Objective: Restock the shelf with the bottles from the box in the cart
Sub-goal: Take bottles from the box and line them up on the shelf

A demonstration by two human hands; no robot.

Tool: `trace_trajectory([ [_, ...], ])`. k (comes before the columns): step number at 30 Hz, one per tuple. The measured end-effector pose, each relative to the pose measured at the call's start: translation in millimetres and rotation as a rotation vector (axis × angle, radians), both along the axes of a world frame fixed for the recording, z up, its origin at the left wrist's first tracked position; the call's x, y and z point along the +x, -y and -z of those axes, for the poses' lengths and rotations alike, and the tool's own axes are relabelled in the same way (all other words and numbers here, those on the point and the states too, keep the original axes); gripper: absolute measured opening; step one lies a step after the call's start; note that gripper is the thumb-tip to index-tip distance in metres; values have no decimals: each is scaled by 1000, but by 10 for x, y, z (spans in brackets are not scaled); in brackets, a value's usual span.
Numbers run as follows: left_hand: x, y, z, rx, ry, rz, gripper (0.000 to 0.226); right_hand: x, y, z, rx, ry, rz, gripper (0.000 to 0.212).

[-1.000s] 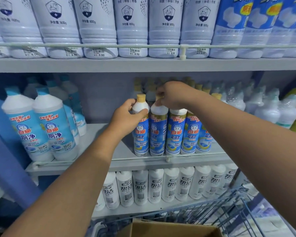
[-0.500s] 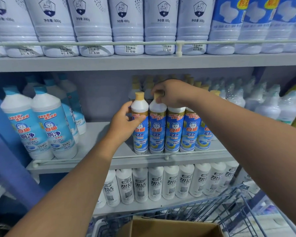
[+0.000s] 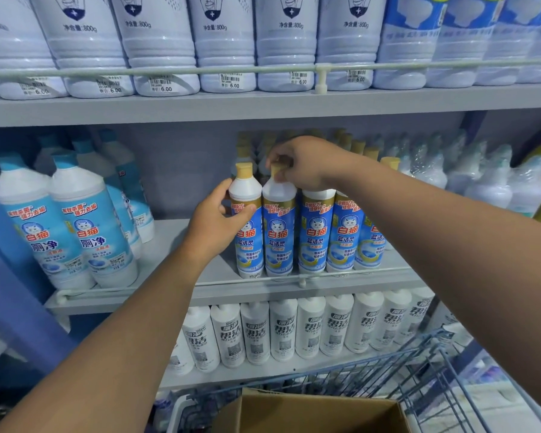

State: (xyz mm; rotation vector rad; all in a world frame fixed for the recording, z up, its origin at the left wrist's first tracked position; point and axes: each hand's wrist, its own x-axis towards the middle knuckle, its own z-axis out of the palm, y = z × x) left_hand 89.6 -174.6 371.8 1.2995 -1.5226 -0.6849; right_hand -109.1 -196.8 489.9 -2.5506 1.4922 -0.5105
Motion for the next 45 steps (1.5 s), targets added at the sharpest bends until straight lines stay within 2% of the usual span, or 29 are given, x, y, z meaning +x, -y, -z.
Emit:
trace_trajectory([
  [8, -17, -21, -35, 40, 14, 5, 57, -15, -17, -22, -14, -63, 19, 22],
  [15, -28, -27, -29, 36, 19, 1, 53, -17, -29, -1, -16, -44, 10, 24],
  [20, -65, -73, -22, 39, -16, -8, 56, -63, -57, 46, -33, -43, 9, 50],
  [22, -70, -102, -4, 51, -25, -9, 60, -156, -133, 80, -107, -11, 14, 57],
  [25, -71, -138, 56, 66, -21, -11, 63, -491, -308, 214, -335, 134, 62, 53],
  [29, -130, -171, 185, 94, -53, -25, 60, -1159, -592, 753, -588, 588, 239, 37],
  [31, -183, -223, 282, 100, -60, -46, 58, -1368, -651, 1145, -513, 710, 424, 44],
  [34, -235, -312, 448, 108, -48, -103, 57, -1476, -614, 1616, -209, 809, 622, 63],
  [36, -245, -352, 523, 115, -5, -131, 56, -1463, -569, 1754, 18, 821, 564, 68],
  [38, -258, -363, 555, 119, 26, -150, 58, -1453, -530, 1781, 127, 802, 454, 59],
  [41, -256, -347, 583, 148, 33, -177, 59, -1467, -462, 1772, 167, 754, 408, 49],
  [45, -246, -320, 649, 181, 58, -191, 52, -1545, -380, 1783, 174, 691, 437, 50],
])
